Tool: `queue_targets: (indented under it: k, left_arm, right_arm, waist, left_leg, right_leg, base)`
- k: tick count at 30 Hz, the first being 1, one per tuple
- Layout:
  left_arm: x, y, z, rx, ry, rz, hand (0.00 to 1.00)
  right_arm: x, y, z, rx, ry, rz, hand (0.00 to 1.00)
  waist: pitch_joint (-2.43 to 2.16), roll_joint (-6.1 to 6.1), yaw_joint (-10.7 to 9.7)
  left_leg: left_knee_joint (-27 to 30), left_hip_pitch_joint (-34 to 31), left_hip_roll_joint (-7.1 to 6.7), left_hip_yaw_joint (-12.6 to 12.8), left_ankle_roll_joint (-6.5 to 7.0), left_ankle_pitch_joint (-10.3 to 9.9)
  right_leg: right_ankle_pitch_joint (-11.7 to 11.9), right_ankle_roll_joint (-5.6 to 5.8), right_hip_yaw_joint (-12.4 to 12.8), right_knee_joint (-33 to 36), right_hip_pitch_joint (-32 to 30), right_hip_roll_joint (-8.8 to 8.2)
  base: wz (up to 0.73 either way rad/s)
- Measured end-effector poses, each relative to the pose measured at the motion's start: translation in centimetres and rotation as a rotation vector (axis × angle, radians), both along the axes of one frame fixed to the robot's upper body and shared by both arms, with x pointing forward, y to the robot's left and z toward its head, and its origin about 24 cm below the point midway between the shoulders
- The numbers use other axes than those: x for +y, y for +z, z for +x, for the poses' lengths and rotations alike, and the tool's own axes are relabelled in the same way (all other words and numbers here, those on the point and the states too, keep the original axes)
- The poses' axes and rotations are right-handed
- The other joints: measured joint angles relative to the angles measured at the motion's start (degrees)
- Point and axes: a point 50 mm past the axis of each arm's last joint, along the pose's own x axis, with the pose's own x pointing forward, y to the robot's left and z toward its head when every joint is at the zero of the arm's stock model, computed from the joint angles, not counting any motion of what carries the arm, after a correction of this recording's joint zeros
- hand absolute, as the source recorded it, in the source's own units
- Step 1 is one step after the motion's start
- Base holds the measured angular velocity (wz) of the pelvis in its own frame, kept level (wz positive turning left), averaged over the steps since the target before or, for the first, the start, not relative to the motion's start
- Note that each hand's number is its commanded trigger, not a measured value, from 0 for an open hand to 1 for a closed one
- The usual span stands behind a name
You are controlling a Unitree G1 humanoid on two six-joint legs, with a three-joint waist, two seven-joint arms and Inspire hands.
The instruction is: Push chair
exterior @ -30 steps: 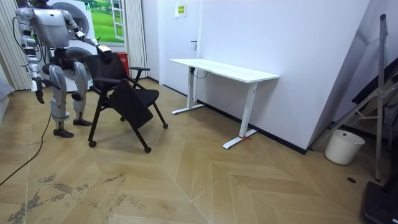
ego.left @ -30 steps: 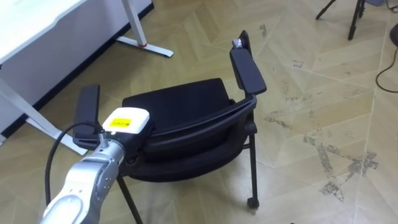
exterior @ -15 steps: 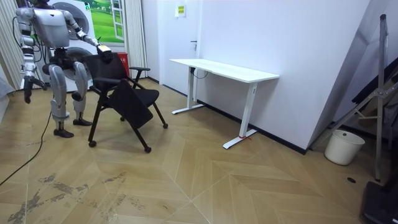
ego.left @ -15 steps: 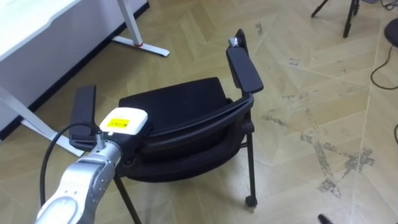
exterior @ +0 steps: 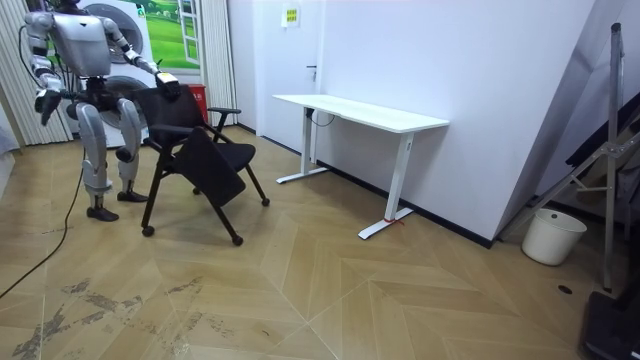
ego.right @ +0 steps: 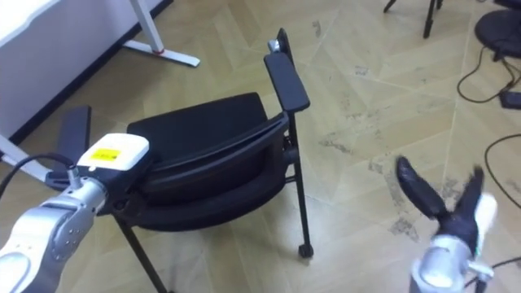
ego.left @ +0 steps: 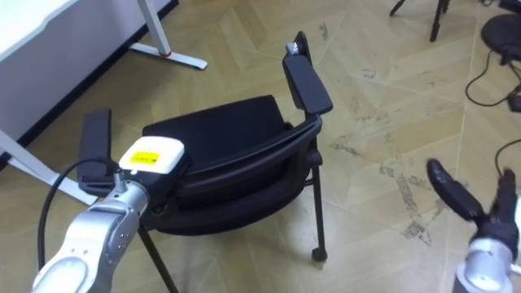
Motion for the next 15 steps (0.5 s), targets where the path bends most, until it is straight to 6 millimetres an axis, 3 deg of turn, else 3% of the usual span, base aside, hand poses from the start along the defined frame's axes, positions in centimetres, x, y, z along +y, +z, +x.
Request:
queue_targets:
  k: [6,13,15]
  left_arm:
    - [-0.2,0.1,0.0,-0.005,-0.027,-0.004,1.0]
    - [-0.6,0.1,-0.2,-0.005,-0.075,0.002,1.0]
    - [-0.6,0.3,-0.2,-0.009,-0.106,0.015,1.0]
  right_arm:
    - [2.9,4.0,2.0,-0.127,0.22,-0.18,0.0]
    - [6.0,6.3,2.8,-0.13,0.523,-0.41,0.0]
    - [6.8,6.8,3.1,-0.11,0.622,-0.501,0.0]
  waist:
    - [0.13,-0.64,1.77]
    - [0.23,-1.69,3.56]
    - [0.29,-2.65,4.35]
  left_leg:
    - [0.52,-0.1,0.28,1.02,0.38,-0.19]
    - [-0.17,0.82,0.5,1.21,0.42,-0.2]
    - [-0.27,1.39,0.49,1.28,0.42,-0.19]
  right_leg:
    - [-0.02,0.03,0.04,1.12,-0.78,0.02]
    - [-0.05,0.05,-0.01,0.94,-0.05,0.03]
    - [-0.05,0.05,0.03,0.93,0.19,0.12]
  base:
    - [-0.07]
    - [-0.03]
    - [0.0]
